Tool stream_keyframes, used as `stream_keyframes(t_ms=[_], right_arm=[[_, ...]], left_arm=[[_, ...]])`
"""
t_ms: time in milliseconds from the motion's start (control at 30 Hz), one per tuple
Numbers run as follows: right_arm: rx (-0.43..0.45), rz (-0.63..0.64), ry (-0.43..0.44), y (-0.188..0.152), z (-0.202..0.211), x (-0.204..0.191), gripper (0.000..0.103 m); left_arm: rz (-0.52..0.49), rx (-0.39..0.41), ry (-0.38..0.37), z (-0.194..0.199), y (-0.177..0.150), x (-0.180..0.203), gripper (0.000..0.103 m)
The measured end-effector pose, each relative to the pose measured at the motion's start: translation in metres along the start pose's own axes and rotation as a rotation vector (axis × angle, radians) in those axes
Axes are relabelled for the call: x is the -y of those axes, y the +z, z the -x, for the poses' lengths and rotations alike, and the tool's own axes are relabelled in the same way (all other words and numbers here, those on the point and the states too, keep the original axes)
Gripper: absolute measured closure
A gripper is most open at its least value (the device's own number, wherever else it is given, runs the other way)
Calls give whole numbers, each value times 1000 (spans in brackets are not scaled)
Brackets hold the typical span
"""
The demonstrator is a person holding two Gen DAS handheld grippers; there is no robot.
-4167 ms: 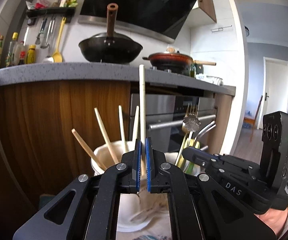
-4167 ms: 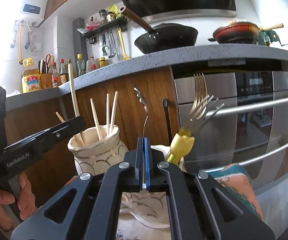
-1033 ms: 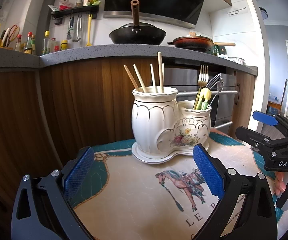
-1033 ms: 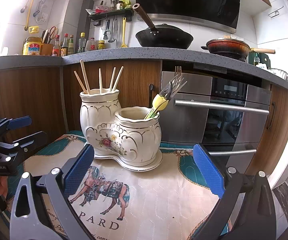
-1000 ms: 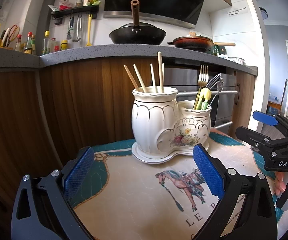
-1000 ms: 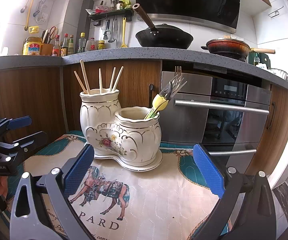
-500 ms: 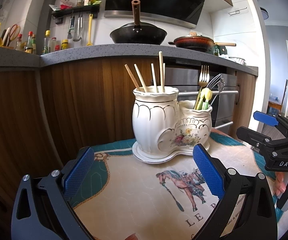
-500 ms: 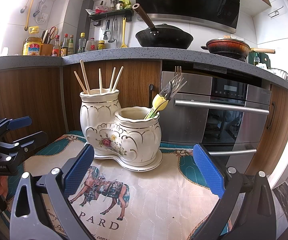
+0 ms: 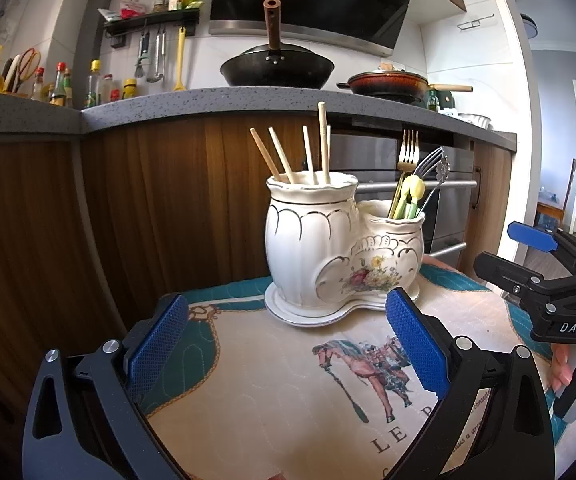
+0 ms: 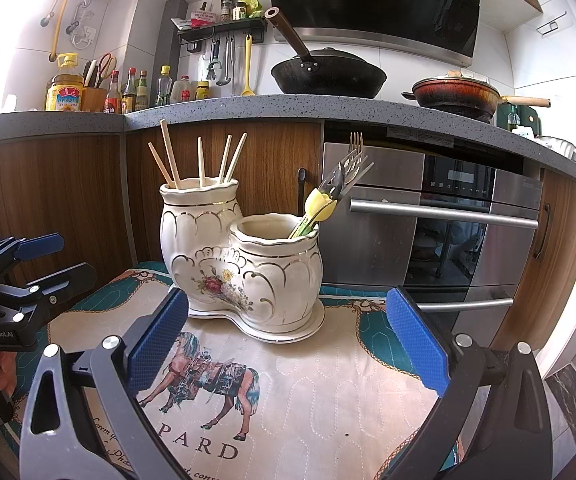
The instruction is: Organize utensils
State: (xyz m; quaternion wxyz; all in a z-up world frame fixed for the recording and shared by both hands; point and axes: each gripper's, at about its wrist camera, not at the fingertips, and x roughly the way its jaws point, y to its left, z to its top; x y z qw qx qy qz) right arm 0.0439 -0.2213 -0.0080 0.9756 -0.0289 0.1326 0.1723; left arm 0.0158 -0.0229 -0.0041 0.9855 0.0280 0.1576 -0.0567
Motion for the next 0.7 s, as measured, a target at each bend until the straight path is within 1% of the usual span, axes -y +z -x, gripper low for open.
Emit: stream_keyframes(t_ms=[400,567,700], right_arm=[[1,0,0,0,0,0,5],[1,0,0,0,0,0,5],[-1,0,0,0,0,0,5]], left_arm=[[4,11,7,0,-2,-2,5],[7,-13,9,-3,-2,-2,5],[7,-15,10,-3,-2,-2,5]])
